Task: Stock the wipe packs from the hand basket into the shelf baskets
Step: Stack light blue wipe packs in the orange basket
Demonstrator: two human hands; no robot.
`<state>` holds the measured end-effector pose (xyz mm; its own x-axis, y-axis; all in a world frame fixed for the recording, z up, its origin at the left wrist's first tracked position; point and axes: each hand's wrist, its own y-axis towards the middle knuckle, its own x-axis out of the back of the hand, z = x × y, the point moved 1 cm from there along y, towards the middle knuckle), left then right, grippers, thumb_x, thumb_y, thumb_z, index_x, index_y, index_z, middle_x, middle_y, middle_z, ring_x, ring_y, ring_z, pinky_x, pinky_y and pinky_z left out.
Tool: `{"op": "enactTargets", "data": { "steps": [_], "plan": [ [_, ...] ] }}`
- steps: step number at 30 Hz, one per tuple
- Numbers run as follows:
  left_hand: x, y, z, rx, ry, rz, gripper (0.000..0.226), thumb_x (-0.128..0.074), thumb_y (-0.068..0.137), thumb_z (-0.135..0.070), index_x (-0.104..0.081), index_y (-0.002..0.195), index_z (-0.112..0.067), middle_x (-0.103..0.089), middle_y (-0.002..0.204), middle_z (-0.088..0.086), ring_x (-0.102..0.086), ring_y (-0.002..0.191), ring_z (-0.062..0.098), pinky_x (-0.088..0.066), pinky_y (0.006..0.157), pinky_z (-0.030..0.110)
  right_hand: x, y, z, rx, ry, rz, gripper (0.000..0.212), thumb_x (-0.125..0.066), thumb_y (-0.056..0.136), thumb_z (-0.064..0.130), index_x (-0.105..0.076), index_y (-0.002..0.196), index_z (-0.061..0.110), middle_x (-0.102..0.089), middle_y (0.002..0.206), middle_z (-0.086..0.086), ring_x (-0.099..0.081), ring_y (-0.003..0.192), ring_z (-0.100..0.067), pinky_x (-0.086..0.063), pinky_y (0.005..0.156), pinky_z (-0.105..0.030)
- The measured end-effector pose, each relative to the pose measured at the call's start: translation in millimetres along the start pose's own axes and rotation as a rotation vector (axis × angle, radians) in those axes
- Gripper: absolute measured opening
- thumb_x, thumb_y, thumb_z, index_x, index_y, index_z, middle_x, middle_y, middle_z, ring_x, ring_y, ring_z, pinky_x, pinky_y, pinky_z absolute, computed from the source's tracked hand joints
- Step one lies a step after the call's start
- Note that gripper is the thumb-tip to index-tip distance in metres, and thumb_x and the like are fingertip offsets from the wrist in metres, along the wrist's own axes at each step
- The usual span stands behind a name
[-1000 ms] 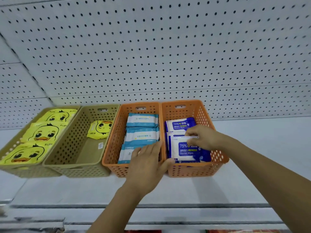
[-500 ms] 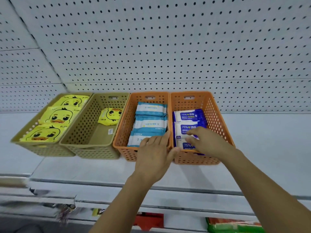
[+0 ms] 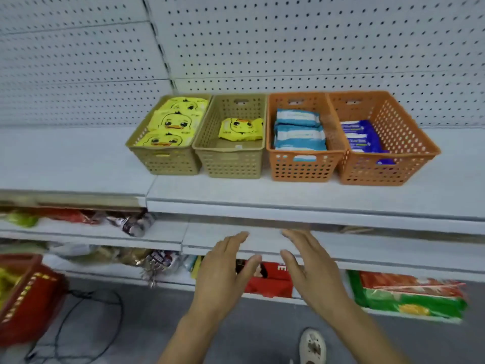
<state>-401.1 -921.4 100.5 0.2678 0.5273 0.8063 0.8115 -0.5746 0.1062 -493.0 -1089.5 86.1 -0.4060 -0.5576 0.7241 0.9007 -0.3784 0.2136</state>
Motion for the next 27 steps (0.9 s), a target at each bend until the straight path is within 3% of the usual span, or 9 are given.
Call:
{"op": "enactTargets", "data": {
  "steps": [3,9,15,22,27],
  "plan": [
    [23,-62,63,0.085,-0.015,0.062,0.055,-0.045,0.089,-0.065,-0.047,0.135,-0.035,-0.055,0.128,-0.02,-0.054,0.117,0.003,-0.048,0.09,0.026,-61,-34,36,-0.008,-0.009,0.156,0.039,-0.045,0.098,0.037,-0.044,0.136,0.03,-0.048,0.131,0.014,-0.048,0.119,-0.007,-0.04,0.091,-0.021],
    [72,-174,176,0.313,-0.016,0.201,0.056,-0.047,0.091,-0.061,-0.044,0.138,-0.032,-0.057,0.133,-0.012,-0.058,0.114,0.006,-0.05,0.092,0.032,-165,-87,118,-0.033,0.008,0.415,0.04,-0.05,0.096,0.033,-0.045,0.135,0.029,-0.048,0.137,0.007,-0.045,0.126,-0.013,-0.038,0.094,-0.027],
    [132,-214,259,0.431,-0.047,0.129,0.058,-0.047,0.092,-0.06,-0.044,0.14,-0.028,-0.059,0.132,-0.008,-0.059,0.113,0.009,-0.049,0.089,0.029,-235,-92,194,0.02,0.007,0.549,0.039,-0.054,0.094,0.032,-0.049,0.132,0.026,-0.051,0.134,0.006,-0.051,0.121,-0.013,-0.04,0.1,-0.029],
    [214,-220,377,0.524,-0.102,-0.005,0.053,-0.054,0.093,-0.05,-0.047,0.139,-0.024,-0.059,0.132,-0.004,-0.059,0.116,0.012,-0.049,0.096,0.036,-348,-43,289,0.109,-0.024,0.665,0.038,-0.052,0.094,0.037,-0.049,0.132,0.028,-0.053,0.128,0.006,-0.056,0.111,-0.014,-0.046,0.093,-0.037],
    [281,-214,478,0.629,-0.139,-0.061,0.044,-0.061,0.093,-0.035,-0.055,0.132,-0.017,-0.065,0.122,-0.002,-0.06,0.111,0.011,-0.047,0.094,0.027,-445,8,368,0.092,0.059,0.706,0.037,-0.055,0.093,0.035,-0.052,0.129,0.03,-0.056,0.129,0.009,-0.057,0.11,-0.009,-0.046,0.096,-0.035]
  ]
}}
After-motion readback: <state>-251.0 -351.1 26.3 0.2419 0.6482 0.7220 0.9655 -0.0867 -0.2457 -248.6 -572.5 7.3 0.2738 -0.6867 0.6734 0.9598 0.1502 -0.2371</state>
